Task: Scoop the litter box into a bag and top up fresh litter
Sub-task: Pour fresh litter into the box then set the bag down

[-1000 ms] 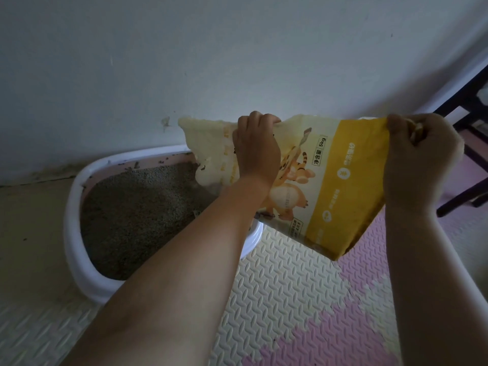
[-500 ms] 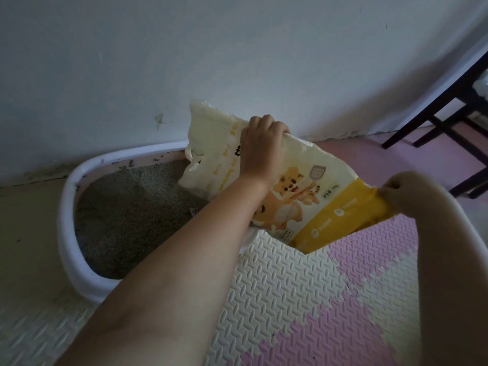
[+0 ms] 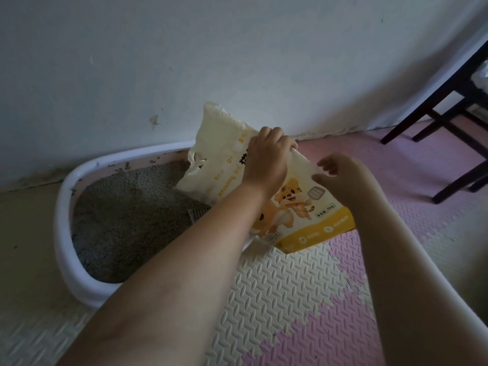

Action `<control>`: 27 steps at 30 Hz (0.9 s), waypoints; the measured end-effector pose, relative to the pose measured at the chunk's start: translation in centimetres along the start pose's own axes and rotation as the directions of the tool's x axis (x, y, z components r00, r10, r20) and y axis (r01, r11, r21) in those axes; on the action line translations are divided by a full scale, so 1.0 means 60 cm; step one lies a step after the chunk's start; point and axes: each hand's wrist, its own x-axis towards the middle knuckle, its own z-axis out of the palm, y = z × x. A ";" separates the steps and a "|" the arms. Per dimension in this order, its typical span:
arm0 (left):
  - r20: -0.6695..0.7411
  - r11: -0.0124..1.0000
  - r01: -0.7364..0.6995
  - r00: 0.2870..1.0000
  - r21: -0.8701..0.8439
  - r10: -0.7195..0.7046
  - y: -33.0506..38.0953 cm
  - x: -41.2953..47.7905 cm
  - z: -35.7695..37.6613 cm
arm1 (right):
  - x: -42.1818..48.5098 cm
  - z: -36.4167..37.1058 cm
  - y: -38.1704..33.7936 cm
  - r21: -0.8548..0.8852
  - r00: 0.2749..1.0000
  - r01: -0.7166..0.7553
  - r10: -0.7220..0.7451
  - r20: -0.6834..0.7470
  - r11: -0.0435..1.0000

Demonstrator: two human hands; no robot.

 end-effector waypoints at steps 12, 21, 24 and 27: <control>0.067 0.986 -0.167 0.984 -0.008 0.167 -0.021 0.006 -0.001 | 0.003 0.043 -0.020 -0.020 0.962 -0.082 0.074 -0.264 0.996; 0.090 0.968 0.058 0.993 0.242 -0.082 -0.126 0.020 -0.073 | 0.012 0.051 -0.008 0.069 0.944 -0.152 0.165 -0.287 0.986; 0.141 0.925 0.379 0.915 0.024 -0.378 -0.153 0.012 -0.089 | 0.013 0.053 -0.005 0.072 0.944 -0.156 0.170 -0.282 0.985; 0.314 0.823 0.525 0.835 -0.216 -0.451 -0.161 0.013 -0.097 | 0.013 0.052 -0.005 0.080 0.940 -0.168 0.184 -0.287 0.983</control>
